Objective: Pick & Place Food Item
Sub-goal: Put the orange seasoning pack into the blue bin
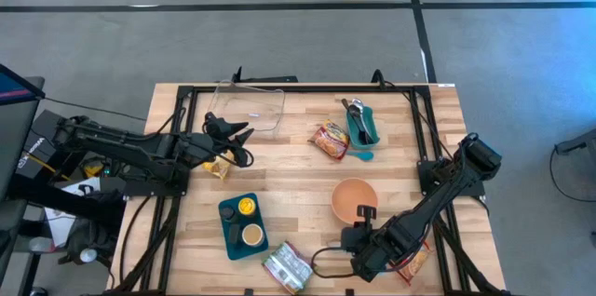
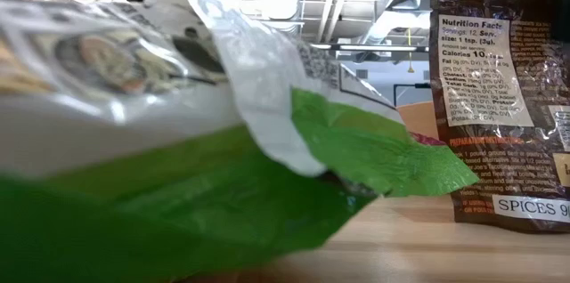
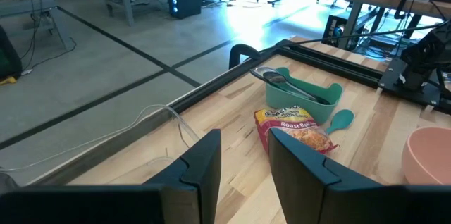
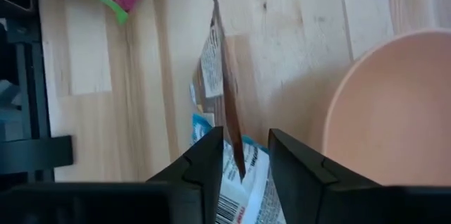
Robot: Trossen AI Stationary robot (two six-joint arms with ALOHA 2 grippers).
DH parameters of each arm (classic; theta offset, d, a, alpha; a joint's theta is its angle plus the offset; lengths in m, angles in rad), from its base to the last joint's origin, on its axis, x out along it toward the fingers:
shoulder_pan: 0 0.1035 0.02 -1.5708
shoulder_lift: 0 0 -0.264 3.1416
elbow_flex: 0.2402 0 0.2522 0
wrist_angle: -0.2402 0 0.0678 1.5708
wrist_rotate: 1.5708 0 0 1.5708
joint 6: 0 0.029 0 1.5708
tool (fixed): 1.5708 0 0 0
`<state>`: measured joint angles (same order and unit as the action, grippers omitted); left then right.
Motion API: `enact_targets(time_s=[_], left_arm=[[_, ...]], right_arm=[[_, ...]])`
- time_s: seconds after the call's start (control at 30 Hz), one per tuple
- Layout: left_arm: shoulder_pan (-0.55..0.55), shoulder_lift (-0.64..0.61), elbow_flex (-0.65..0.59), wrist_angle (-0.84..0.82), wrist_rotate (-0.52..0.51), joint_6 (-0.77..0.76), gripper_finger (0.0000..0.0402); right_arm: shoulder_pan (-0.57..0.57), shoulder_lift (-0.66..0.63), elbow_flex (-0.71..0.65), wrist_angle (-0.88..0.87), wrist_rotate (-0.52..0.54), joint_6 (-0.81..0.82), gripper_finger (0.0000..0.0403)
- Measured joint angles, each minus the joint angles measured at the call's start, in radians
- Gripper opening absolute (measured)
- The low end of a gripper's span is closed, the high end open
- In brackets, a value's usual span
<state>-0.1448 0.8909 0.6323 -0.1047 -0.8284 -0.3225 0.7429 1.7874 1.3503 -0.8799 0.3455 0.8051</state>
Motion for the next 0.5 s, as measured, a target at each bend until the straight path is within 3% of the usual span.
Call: enact_targets(time_s=[0.5], left_arm=[[0.0, 0.0, 0.0, 0.0, 0.0, 0.0, 0.0112]], right_arm=[[0.001, 0.0, 0.0, 0.003, 0.021, 0.0, 0.0036]])
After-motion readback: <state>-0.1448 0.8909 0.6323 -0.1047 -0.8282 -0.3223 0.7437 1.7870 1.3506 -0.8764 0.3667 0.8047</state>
